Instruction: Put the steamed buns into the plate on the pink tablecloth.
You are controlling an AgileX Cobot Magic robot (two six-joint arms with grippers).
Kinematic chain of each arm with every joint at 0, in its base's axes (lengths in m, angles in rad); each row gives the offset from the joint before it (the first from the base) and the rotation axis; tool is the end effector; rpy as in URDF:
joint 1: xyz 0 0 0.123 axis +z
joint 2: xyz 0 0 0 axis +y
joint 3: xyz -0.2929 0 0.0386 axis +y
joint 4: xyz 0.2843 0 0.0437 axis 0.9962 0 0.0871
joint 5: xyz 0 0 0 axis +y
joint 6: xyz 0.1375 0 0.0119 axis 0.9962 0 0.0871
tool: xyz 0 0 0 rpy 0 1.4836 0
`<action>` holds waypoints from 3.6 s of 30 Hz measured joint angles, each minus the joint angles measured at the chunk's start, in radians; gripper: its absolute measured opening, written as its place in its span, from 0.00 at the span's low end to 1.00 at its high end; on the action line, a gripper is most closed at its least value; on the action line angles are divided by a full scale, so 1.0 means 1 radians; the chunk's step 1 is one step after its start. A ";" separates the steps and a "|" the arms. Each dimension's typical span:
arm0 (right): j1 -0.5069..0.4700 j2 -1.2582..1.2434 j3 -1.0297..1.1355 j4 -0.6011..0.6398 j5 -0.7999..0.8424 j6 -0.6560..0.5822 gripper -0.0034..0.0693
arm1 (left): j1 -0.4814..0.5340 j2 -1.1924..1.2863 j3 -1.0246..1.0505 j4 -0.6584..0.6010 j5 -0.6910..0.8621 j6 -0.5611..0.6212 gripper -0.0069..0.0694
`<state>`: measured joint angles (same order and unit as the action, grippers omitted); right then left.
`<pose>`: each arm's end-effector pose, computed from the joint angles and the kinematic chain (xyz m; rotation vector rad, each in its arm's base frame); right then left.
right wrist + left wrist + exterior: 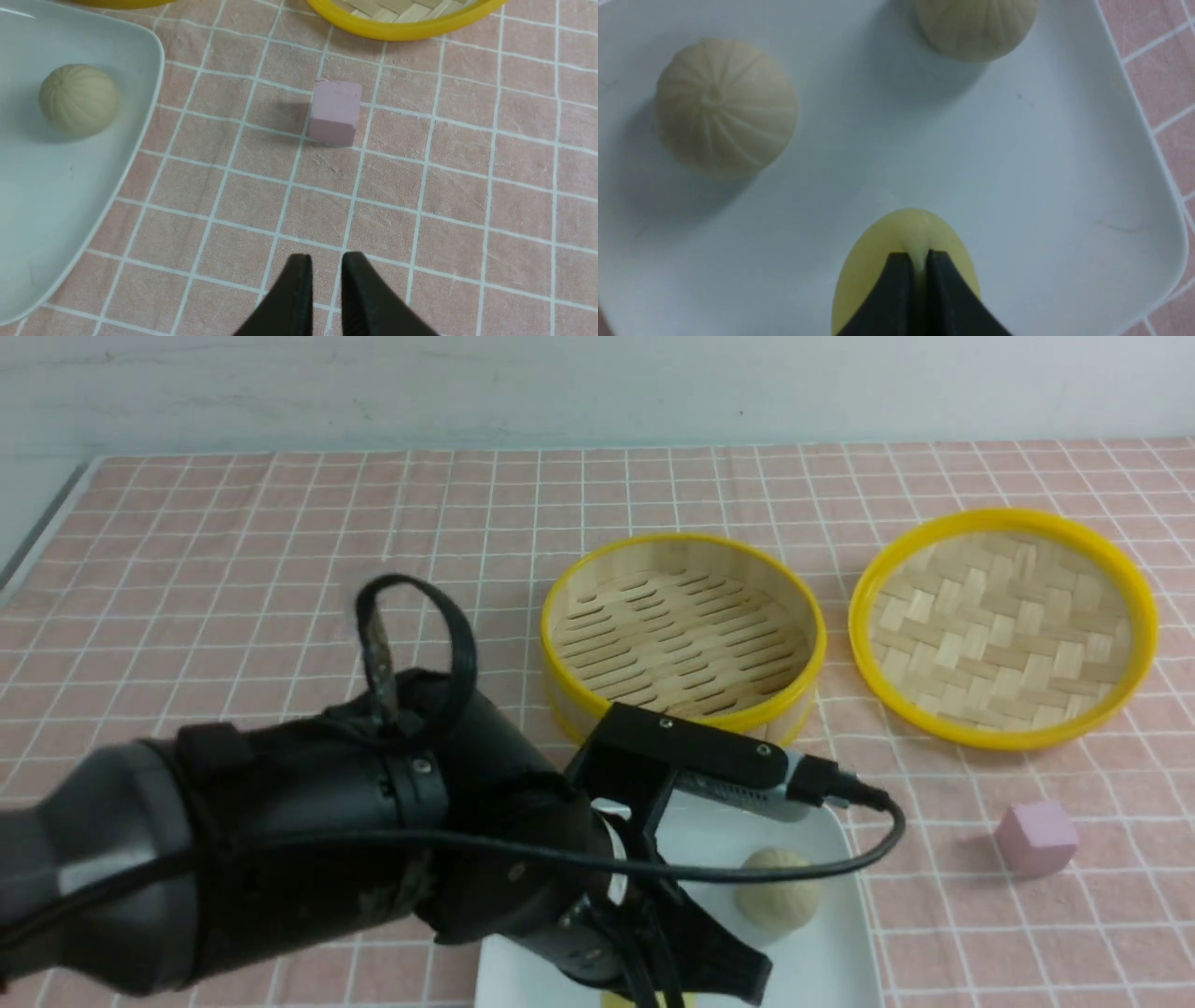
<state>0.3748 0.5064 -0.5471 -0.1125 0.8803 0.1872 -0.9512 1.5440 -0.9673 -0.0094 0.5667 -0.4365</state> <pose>0.1397 0.0421 0.2603 -0.2567 2.3070 0.1476 0.2089 -0.2941 0.1782 0.6818 2.6258 -0.4639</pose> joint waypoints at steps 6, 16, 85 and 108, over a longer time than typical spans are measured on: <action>0.000 0.000 0.000 0.000 0.000 0.000 0.23 | 0.002 0.076 0.004 0.001 -0.192 -0.001 0.17; 0.000 0.000 0.000 0.000 0.000 0.000 0.23 | 0.017 0.124 0.004 0.034 -0.245 -0.026 0.48; -0.246 -0.484 0.498 -0.001 -0.562 -0.003 0.06 | 0.061 -0.090 0.004 0.136 -0.112 -0.052 0.11; -0.370 -0.516 0.562 -0.001 -0.495 -0.003 0.09 | 0.061 -0.888 -0.076 0.344 0.561 -0.049 0.12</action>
<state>0.0049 -0.0097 0.0145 -0.1131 0.3857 0.1841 -0.8900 0.6564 -1.0434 0.3351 1.1280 -0.4854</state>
